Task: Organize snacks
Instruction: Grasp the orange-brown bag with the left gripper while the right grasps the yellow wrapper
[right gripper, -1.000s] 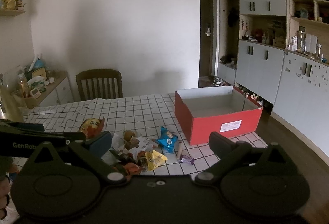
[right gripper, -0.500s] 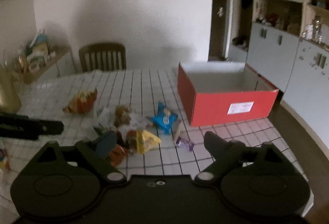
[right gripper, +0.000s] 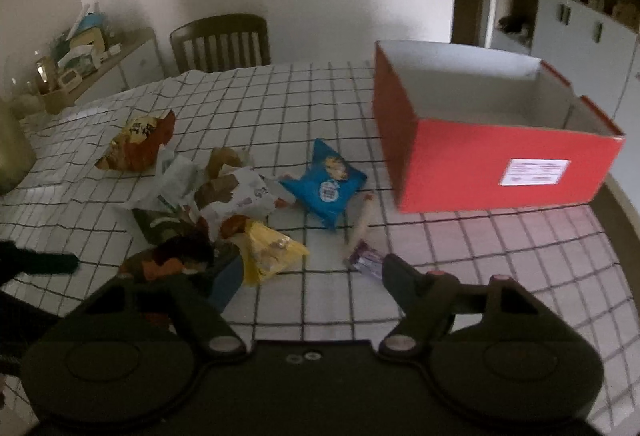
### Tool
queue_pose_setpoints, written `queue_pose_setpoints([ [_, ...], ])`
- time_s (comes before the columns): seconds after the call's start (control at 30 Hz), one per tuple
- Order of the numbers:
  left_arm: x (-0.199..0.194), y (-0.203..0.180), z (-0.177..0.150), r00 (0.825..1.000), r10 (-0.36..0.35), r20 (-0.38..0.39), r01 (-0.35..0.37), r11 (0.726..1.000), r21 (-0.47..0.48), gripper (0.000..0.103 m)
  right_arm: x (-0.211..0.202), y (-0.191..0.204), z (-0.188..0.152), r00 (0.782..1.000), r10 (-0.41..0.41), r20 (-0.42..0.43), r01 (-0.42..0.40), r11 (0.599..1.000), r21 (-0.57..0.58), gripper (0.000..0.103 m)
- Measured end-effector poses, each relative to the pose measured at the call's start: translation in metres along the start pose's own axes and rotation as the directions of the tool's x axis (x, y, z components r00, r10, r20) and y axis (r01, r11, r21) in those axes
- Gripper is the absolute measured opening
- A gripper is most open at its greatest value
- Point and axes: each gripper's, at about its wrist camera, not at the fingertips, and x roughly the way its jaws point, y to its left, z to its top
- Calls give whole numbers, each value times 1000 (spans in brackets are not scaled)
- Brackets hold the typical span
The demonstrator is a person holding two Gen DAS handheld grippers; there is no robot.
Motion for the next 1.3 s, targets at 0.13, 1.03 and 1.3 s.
queue_pose_setpoints([
  [0.13, 14, -6, 4, 1000, -15, -22, 16, 999, 38, 101, 20, 5, 7, 998, 45, -36, -45, 999, 0, 74],
  [1.03, 48, 2, 14, 995, -37, -89, 34, 999, -30, 80, 83, 0, 18, 985, 96, -145, -66, 977, 203, 43],
  [1.3, 39, 12, 9, 992, -65, -108, 56, 995, -86, 73, 71, 6, 15, 989, 63, -132, -38, 982, 184, 28],
])
